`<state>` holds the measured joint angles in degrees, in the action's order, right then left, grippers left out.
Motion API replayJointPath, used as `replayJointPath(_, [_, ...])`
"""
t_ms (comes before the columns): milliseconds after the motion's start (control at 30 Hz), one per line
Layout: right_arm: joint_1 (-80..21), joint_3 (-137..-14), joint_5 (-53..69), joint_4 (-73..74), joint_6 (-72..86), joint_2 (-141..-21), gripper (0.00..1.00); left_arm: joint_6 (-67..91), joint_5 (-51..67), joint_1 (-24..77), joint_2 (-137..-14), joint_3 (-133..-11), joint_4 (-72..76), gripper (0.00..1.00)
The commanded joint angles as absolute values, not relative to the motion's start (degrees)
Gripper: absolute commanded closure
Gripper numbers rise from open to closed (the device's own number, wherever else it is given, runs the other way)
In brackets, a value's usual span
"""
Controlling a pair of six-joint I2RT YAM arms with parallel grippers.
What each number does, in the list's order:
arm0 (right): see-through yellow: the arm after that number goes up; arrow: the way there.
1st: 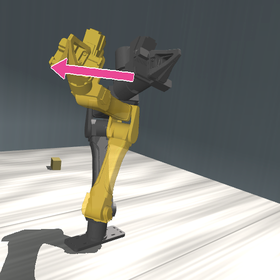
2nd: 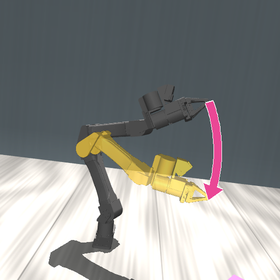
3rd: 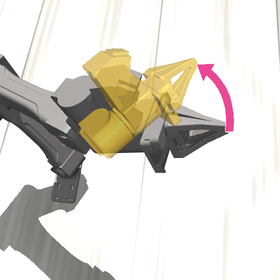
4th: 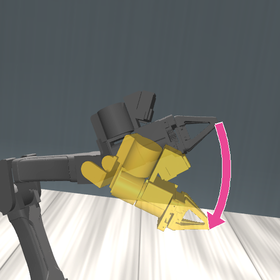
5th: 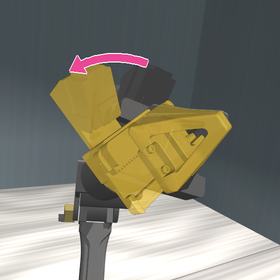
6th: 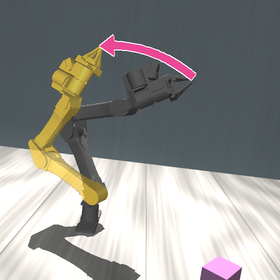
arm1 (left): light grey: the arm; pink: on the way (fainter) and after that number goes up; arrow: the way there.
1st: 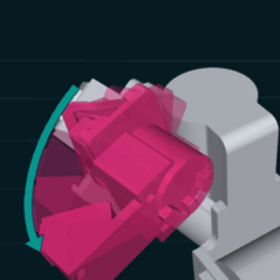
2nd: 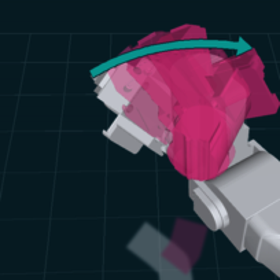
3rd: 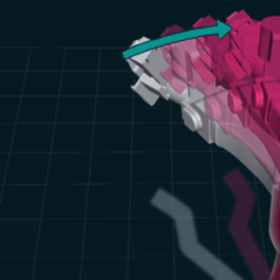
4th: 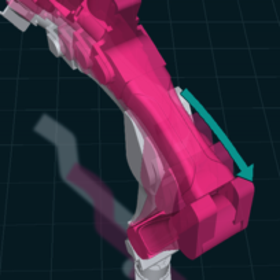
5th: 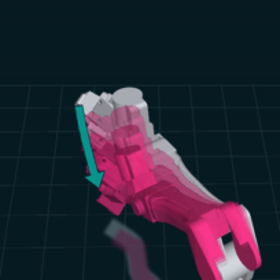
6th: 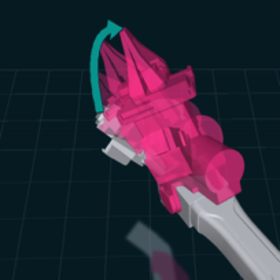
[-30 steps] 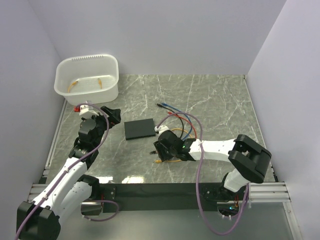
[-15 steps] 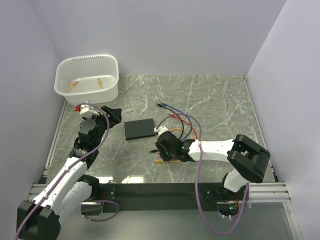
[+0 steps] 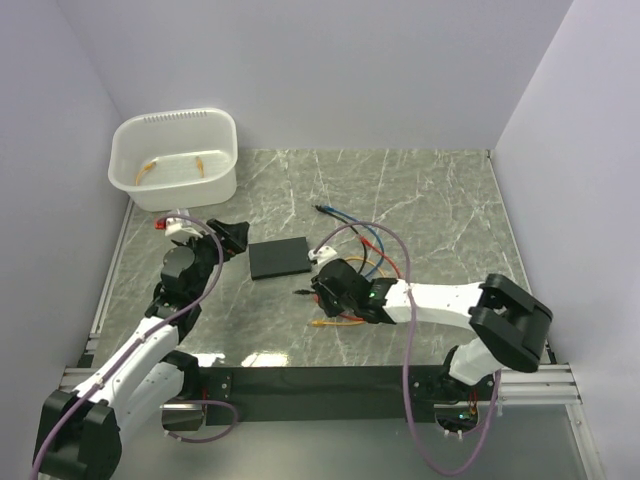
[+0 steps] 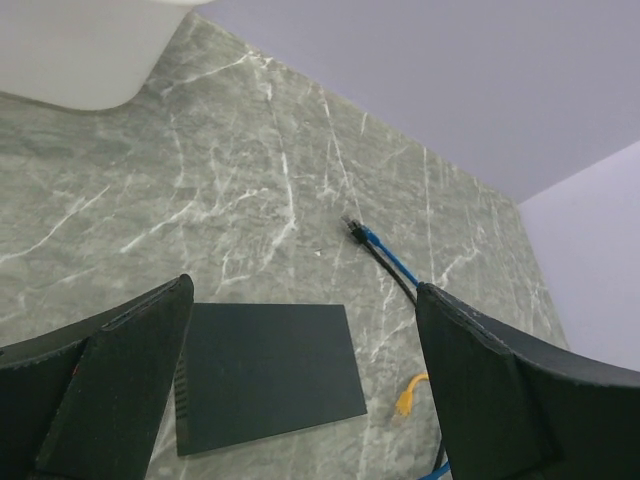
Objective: Insert the plug into the switch port
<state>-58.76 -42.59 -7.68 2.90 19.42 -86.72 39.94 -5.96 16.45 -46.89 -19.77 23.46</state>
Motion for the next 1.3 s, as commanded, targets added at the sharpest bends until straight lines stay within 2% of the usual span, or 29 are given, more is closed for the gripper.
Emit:
replayJointPath(0, [-59.15,-40.87,-9.76,-2.02,18.19,-80.78,0.86,39.82,-7.30,16.61,-47.89,-18.89,29.27,0.01])
replayJointPath(267, [-59.24,-38.76,-7.75,-1.24,17.76,-72.08,0.89,36.30,-4.14,16.61,-58.08,-25.13,29.44,0.01])
replayJointPath(500, [-60.28,-41.57,11.95,2.81,15.12,-74.17,0.94,34.89,0.60,16.35,-67.39,-31.28,30.06,0.01])
replayJointPath(700, [-60.82,-42.53,1.68,1.41,18.28,-74.88,0.95,34.10,3.69,16.00,-75.65,-34.36,32.69,0.01])
replayJointPath(900, [-59.86,-53.24,-4.47,4.82,17.05,-84.36,1.00,31.47,10.61,15.65,-85.05,-40.25,31.91,0.01])
replayJointPath(1067, [-55.04,-59.14,-7.46,8.52,17.84,-93.68,1.00,30.85,16.16,15.29,-91.48,-45.33,31.21,0.01])
replayJointPath(1267, [-48.26,-56.87,-6.68,6.77,21.62,-92.29,1.00,30.58,18.46,15.03,-97.73,-49.66,29.35,0.03])
